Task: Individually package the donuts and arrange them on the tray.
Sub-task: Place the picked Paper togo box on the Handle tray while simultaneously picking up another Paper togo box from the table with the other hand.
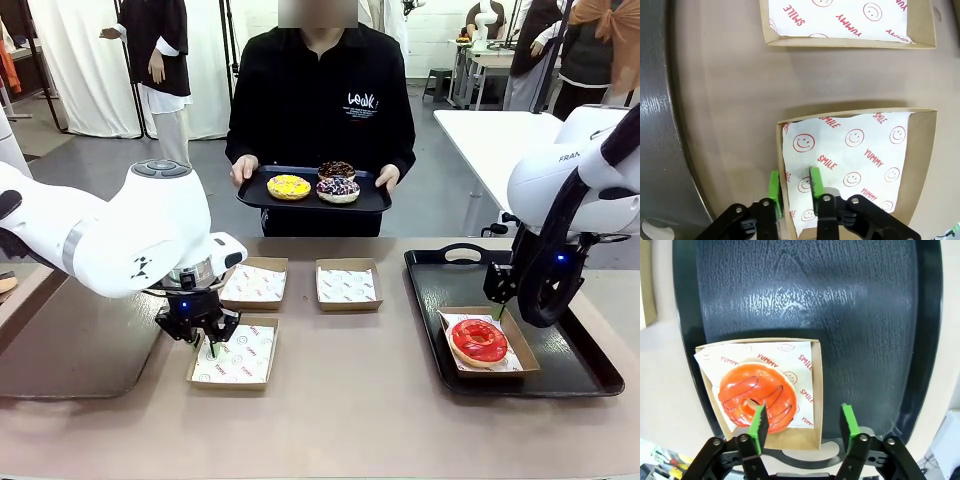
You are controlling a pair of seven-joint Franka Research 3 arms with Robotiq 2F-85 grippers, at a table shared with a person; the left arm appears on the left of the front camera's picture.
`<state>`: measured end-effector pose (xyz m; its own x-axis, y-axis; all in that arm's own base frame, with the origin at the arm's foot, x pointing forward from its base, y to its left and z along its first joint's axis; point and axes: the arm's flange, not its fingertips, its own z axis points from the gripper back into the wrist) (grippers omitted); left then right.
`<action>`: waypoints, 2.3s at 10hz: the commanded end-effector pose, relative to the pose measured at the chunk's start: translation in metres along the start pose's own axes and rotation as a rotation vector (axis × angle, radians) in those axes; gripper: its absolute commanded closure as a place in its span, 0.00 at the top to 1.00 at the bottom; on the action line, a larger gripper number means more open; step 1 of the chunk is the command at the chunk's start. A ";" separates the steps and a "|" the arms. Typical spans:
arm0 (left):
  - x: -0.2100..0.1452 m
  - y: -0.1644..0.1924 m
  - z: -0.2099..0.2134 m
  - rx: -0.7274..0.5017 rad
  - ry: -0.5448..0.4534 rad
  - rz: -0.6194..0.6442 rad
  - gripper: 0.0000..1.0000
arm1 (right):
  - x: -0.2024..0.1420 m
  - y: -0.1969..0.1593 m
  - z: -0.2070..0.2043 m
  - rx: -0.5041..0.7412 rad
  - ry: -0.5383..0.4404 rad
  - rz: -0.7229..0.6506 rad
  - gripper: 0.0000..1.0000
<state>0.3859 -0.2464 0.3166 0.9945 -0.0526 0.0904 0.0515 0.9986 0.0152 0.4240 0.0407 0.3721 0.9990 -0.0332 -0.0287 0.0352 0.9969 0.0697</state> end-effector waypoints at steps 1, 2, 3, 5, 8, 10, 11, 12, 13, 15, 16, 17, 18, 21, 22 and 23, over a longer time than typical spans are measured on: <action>0.001 -0.003 0.001 -0.021 -0.014 0.041 0.00 | -0.001 -0.008 0.011 0.057 -0.001 0.028 1.00; 0.001 -0.002 0.003 -0.024 -0.017 0.042 0.00 | -0.006 -0.011 0.019 0.077 -0.019 0.030 0.85; 0.001 -0.001 0.005 -0.025 -0.015 0.044 0.00 | -0.009 -0.015 0.025 0.093 -0.032 0.029 0.95; 0.001 0.000 0.009 -0.024 -0.003 0.042 0.00 | -0.020 -0.026 0.040 0.174 -0.049 0.051 1.00; 0.004 0.003 0.057 -0.041 0.037 0.025 0.00 | -0.038 -0.080 0.081 0.645 -0.021 0.186 1.00; 0.015 0.004 0.116 -0.041 -0.043 0.013 0.00 | -0.046 -0.128 0.096 0.803 -0.077 0.124 1.00; 0.024 0.003 0.139 -0.066 -0.066 0.019 0.00 | -0.049 -0.150 0.098 0.853 -0.104 0.069 1.00; 0.035 0.002 0.160 -0.072 -0.087 0.026 0.00 | -0.055 -0.172 0.096 0.910 -0.127 0.013 1.00; 0.049 0.000 0.180 -0.067 -0.108 0.036 0.00 | -0.066 -0.191 0.089 0.950 -0.142 -0.036 1.00; 0.081 -0.004 0.199 -0.052 -0.137 0.063 0.00 | -0.092 -0.220 0.074 1.034 -0.170 -0.083 1.00; 0.096 -0.005 0.201 -0.056 -0.143 0.070 0.00 | -0.105 -0.230 0.068 1.067 -0.194 -0.101 1.00; 0.112 -0.005 0.200 -0.065 -0.144 0.073 0.00 | -0.119 -0.241 0.062 1.095 -0.214 -0.117 1.00; 0.123 -0.006 0.197 -0.055 -0.141 0.077 0.00 | -0.127 -0.250 0.056 1.117 -0.232 -0.126 1.00; 0.142 -0.009 0.188 -0.041 -0.129 0.083 0.00 | -0.136 -0.260 0.047 1.131 -0.246 -0.140 1.00; 0.145 -0.012 0.184 -0.023 -0.127 0.087 0.00 | -0.131 -0.254 0.050 1.111 -0.237 -0.138 1.00; 0.147 -0.014 0.181 0.008 -0.121 0.078 0.00 | -0.140 -0.261 0.050 1.103 -0.217 -0.165 1.00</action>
<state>0.5111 -0.2630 0.5057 0.9773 0.0133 0.2116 -0.0047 0.9991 -0.0410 0.2784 -0.2161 0.4084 0.9620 -0.2686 0.0487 0.0598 0.3816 0.9224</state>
